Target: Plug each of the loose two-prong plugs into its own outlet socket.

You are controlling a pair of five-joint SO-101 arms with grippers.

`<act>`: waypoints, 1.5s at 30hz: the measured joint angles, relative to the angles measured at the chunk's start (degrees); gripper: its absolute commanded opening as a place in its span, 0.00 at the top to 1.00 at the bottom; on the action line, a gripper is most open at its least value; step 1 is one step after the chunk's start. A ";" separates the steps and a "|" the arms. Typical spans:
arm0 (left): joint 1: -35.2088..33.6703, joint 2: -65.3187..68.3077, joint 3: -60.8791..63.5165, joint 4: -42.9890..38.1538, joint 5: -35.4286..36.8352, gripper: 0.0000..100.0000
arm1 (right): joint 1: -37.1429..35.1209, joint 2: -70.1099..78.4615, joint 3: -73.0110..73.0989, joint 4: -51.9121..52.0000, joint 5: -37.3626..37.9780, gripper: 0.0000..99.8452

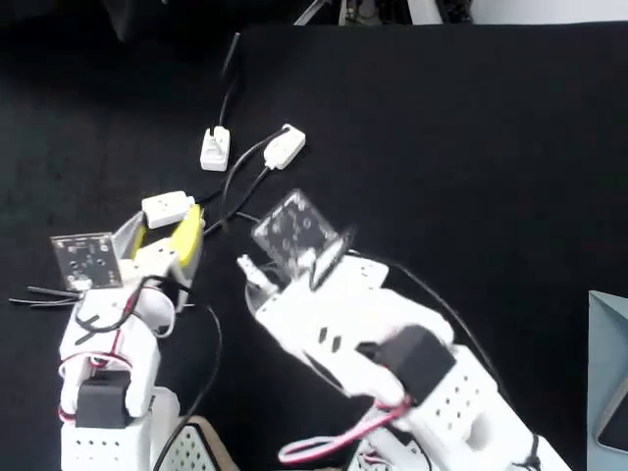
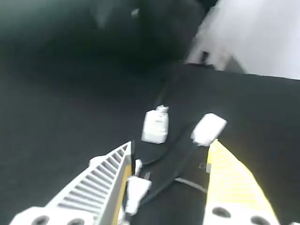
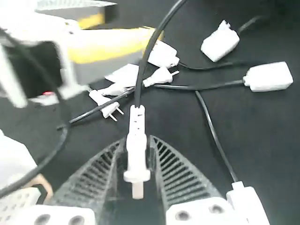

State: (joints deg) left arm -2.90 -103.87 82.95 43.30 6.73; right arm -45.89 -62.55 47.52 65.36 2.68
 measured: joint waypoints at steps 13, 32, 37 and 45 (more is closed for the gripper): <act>16.53 0.00 -4.04 3.25 -3.25 0.74 | -2.64 -4.13 9.05 -7.30 2.64 0.99; -1.41 0.26 -7.74 8.35 -8.35 0.74 | 13.80 -4.13 9.67 -6.86 3.69 0.99; -5.19 6.59 -9.32 9.58 -12.22 0.74 | 23.21 -4.13 10.46 -5.71 3.69 0.99; -1.14 32.44 -21.36 9.58 -17.49 0.74 | 40.26 -4.13 11.96 -5.71 3.69 0.99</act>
State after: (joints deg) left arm -4.04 -71.43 61.58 52.88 -10.77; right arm -5.63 -66.68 59.47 59.65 6.37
